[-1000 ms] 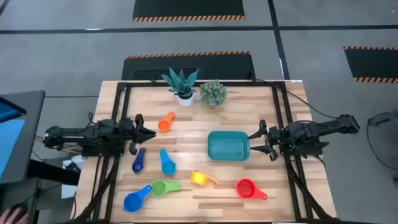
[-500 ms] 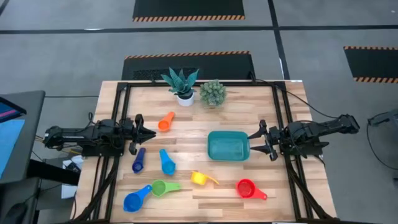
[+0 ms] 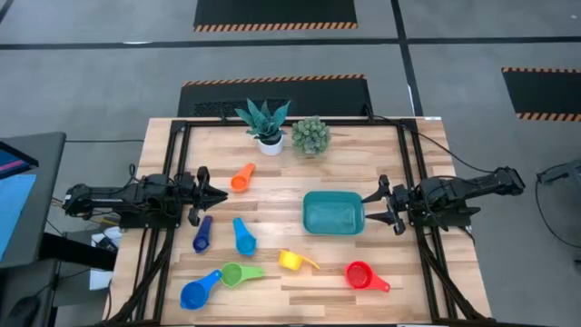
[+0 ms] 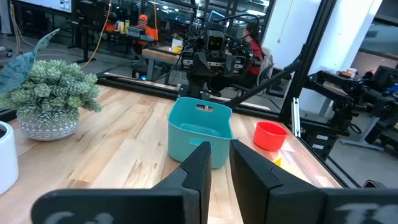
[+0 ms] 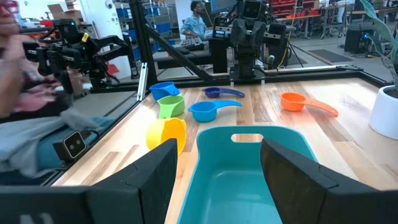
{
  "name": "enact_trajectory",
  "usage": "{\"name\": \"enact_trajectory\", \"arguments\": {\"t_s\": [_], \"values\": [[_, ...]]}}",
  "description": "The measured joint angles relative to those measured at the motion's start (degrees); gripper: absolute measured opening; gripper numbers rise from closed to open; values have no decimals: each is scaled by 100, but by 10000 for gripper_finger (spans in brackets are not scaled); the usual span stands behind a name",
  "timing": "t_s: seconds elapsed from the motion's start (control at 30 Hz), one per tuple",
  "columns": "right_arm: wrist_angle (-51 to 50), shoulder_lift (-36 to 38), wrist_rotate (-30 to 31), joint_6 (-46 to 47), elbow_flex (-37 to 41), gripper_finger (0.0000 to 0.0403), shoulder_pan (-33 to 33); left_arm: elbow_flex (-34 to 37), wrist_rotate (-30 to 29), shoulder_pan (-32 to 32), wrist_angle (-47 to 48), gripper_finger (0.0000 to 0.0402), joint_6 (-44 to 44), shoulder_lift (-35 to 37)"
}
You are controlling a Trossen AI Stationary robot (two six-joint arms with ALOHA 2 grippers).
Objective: Nest measuring cups in basket
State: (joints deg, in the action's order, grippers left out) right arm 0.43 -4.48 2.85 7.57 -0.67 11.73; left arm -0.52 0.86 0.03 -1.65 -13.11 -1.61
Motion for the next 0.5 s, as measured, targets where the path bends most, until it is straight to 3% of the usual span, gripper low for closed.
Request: {"name": "enact_trajectory", "arguments": {"t_s": [0.5], "values": [[0,0,0,0,1,255,1,0,-671,0,-76,49,365,2]]}}
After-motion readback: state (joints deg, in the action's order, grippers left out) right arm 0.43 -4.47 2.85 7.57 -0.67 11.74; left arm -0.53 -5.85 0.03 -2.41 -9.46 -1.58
